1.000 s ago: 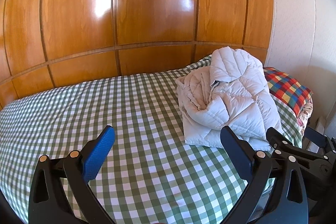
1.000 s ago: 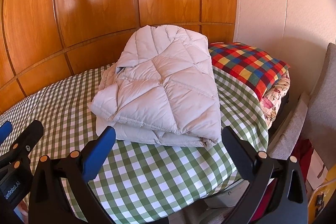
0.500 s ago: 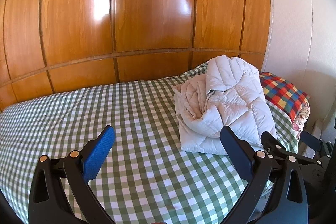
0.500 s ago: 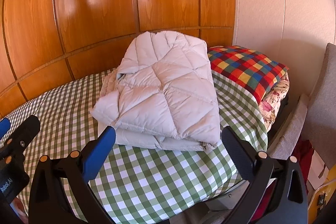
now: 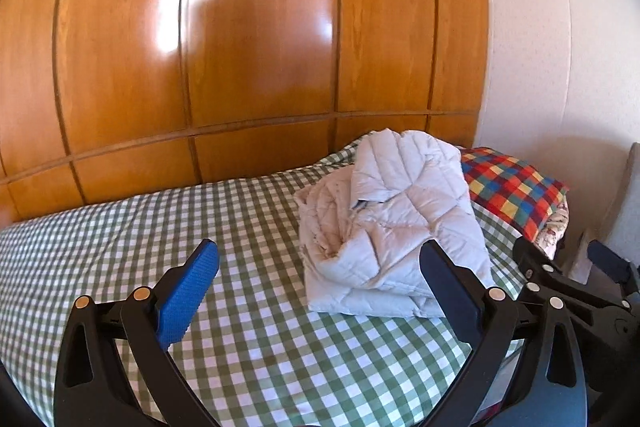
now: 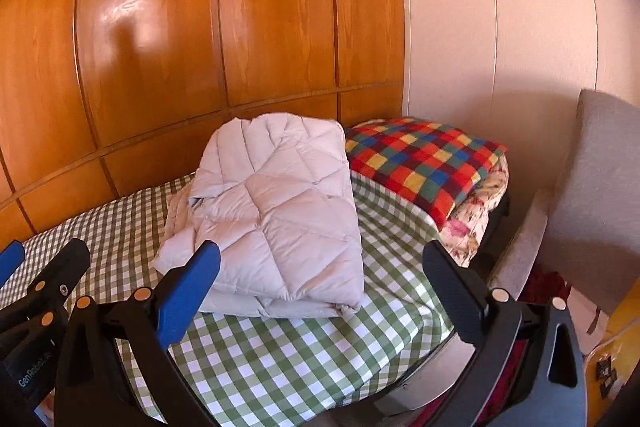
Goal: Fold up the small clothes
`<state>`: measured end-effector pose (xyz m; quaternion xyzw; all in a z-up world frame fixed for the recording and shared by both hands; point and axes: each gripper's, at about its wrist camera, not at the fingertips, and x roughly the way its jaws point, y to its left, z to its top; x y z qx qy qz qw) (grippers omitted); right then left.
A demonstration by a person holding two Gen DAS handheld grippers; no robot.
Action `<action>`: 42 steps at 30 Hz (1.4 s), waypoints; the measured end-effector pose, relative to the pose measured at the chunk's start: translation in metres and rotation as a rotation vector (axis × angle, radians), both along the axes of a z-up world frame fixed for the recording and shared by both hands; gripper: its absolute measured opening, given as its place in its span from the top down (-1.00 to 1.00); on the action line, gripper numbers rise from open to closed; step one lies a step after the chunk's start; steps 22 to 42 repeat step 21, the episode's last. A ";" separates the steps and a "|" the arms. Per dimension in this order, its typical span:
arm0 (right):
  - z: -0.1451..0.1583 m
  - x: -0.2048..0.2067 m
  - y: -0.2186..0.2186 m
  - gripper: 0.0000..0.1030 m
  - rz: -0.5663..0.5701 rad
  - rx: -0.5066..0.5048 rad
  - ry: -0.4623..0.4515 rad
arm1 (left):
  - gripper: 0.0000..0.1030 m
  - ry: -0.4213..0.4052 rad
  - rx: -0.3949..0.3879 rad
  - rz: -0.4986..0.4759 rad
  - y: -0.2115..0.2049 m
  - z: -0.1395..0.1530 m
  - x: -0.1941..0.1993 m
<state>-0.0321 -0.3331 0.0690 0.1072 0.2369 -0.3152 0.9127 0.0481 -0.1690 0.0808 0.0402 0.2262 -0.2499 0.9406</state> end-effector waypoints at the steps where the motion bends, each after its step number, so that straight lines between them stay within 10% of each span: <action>1: -0.001 -0.001 -0.001 -0.96 -0.003 -0.002 0.004 | -0.93 0.004 0.003 -0.007 -0.002 -0.001 -0.001; 42: -0.023 0.009 -0.012 -0.96 0.022 0.038 0.055 | -0.93 0.075 0.035 0.019 0.001 -0.024 0.010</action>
